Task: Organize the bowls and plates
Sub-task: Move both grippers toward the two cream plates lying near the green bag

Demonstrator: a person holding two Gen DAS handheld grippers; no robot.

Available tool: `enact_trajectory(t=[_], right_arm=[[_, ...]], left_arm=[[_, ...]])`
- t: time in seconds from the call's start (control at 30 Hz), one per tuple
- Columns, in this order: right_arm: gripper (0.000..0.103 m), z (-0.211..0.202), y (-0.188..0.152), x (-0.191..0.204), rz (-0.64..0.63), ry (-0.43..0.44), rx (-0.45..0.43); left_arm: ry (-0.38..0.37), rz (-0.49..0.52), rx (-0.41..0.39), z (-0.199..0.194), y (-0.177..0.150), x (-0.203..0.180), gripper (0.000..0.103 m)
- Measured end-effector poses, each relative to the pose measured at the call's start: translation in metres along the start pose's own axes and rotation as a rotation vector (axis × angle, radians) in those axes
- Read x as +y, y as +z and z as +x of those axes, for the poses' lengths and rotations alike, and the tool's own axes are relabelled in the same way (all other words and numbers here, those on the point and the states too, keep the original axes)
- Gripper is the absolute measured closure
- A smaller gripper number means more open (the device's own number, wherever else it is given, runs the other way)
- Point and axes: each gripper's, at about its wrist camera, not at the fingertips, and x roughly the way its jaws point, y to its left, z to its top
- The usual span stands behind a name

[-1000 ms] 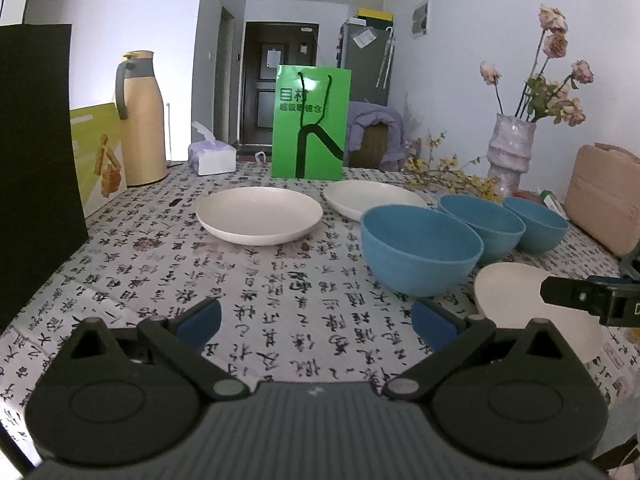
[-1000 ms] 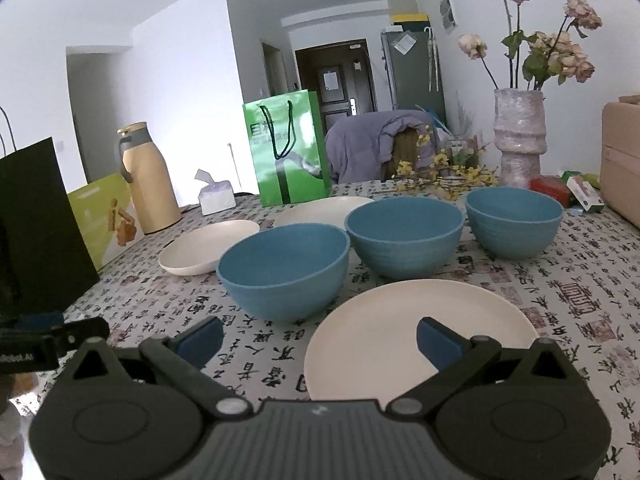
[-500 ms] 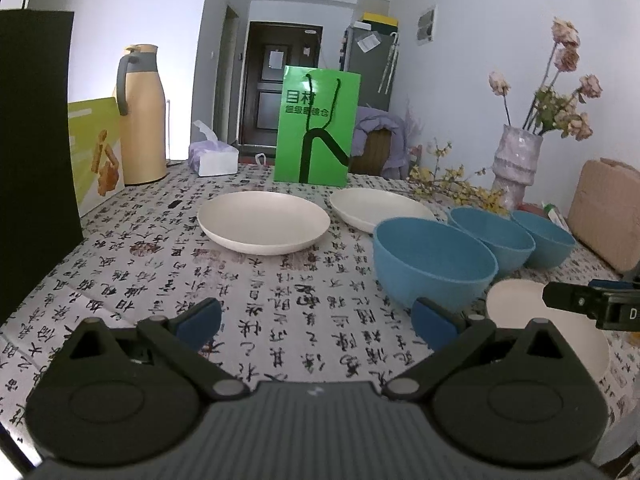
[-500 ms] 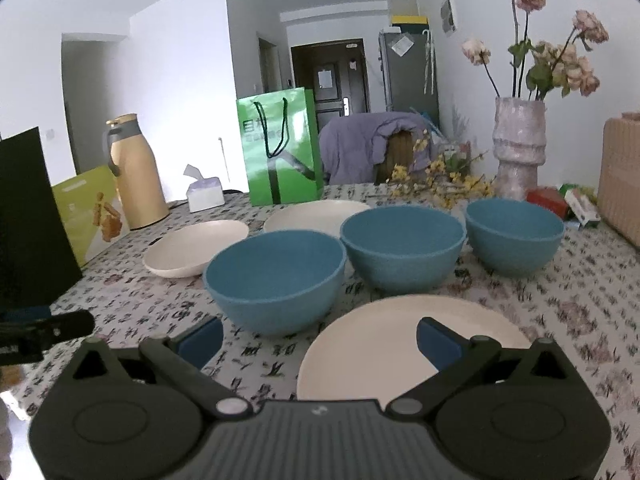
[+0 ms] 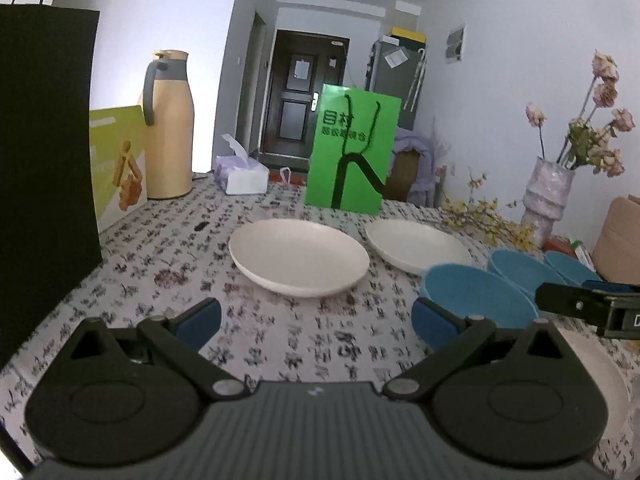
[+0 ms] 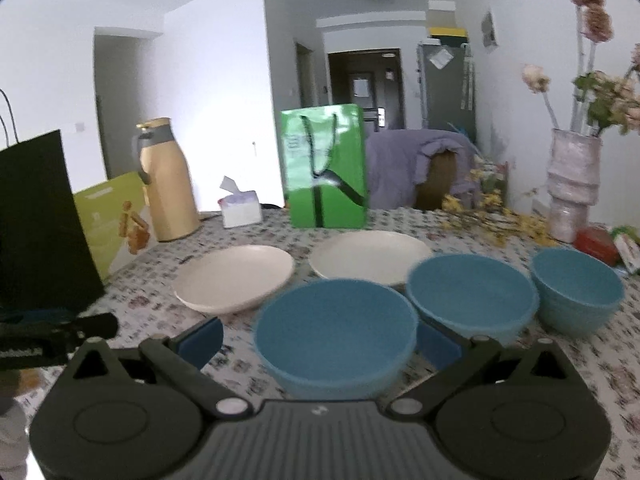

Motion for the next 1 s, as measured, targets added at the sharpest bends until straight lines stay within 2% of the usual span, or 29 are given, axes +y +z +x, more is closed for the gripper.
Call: enact_trajectory(t=[0.13, 0.43, 1.0], right_arm=[[0.000, 0.012, 0.015, 0.012, 0.012, 0.049, -0.014], [0.000, 0.043, 0.041, 0.036, 0.013, 0.099, -0.008], [0.000, 0.086, 0.081, 0.042, -0.024, 0.085, 0.043]], left_arm=[[0.011, -0.029, -0.010, 0.005, 0.016, 0.010, 0.000], [0.055, -0.092, -0.019, 0.016, 0.040, 0.031, 0.000], [0.129, -0.175, -0.031, 0.055, 0.082, 0.058, 0.000]])
